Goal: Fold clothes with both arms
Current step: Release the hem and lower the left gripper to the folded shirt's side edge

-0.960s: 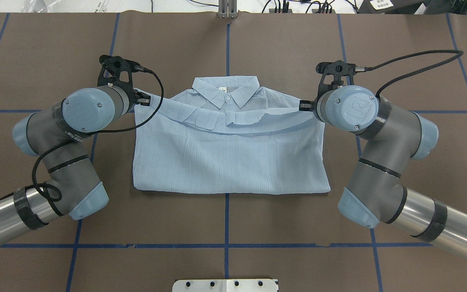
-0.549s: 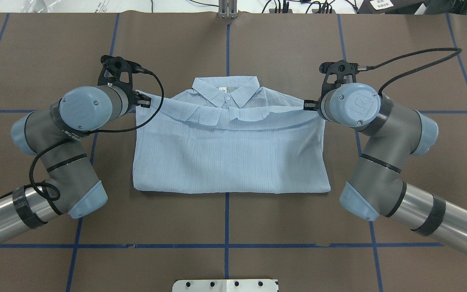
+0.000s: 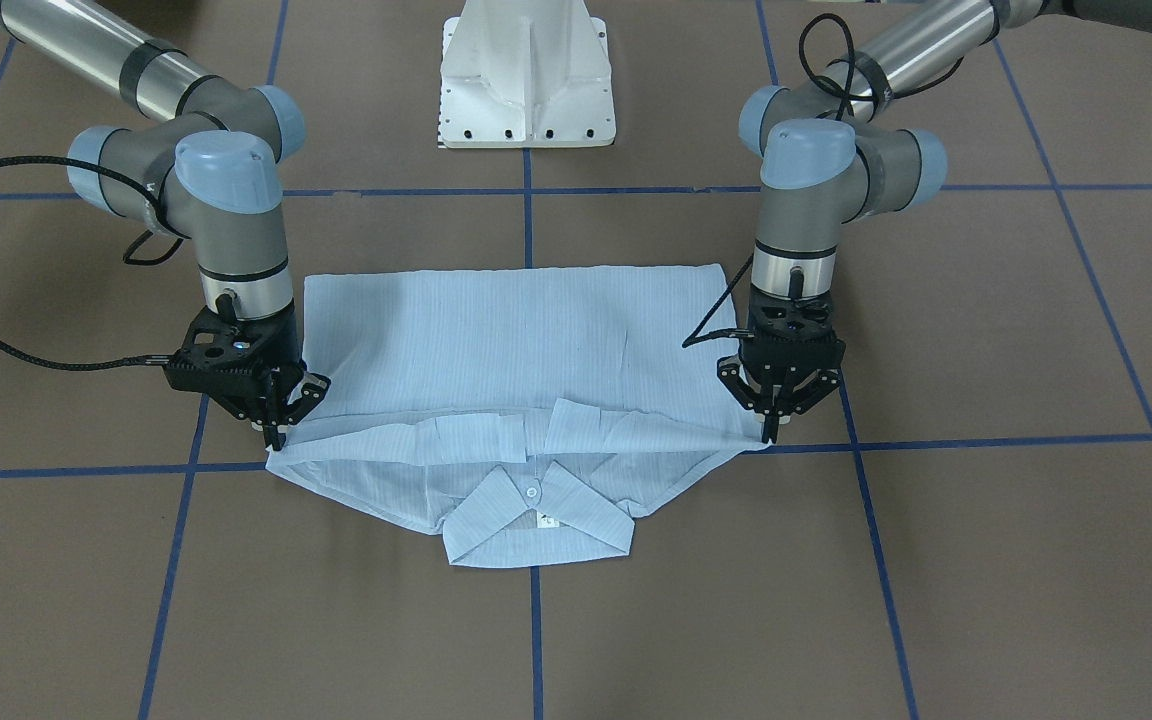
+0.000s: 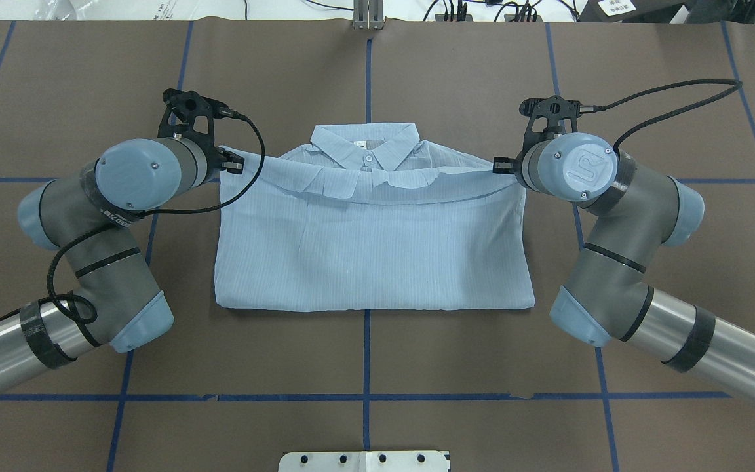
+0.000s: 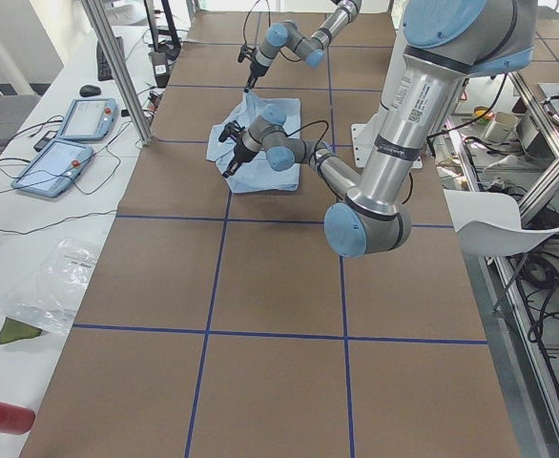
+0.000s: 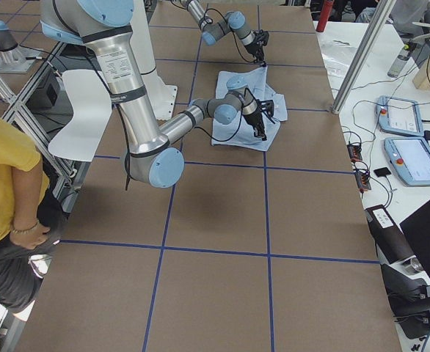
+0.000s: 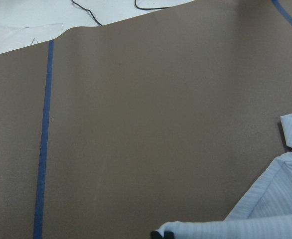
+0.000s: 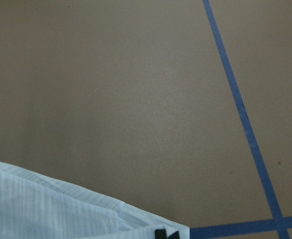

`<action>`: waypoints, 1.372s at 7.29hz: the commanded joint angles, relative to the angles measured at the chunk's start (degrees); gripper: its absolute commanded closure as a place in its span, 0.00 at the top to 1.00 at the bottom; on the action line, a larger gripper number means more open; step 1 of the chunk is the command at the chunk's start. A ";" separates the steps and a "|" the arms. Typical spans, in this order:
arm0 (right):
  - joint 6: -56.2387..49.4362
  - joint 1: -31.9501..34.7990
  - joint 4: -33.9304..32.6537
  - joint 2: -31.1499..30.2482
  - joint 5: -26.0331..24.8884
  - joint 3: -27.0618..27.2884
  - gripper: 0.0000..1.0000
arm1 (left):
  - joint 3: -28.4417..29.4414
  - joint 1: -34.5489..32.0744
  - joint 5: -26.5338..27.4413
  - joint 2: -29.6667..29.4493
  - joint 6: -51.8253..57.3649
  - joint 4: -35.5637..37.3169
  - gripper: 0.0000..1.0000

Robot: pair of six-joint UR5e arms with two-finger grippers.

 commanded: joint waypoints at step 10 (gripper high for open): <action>0.05 1.42 0.27 -0.09 4.49 0.74 1.00 | -15.58 11.62 -12.76 15.63 -14.04 -7.30 1.00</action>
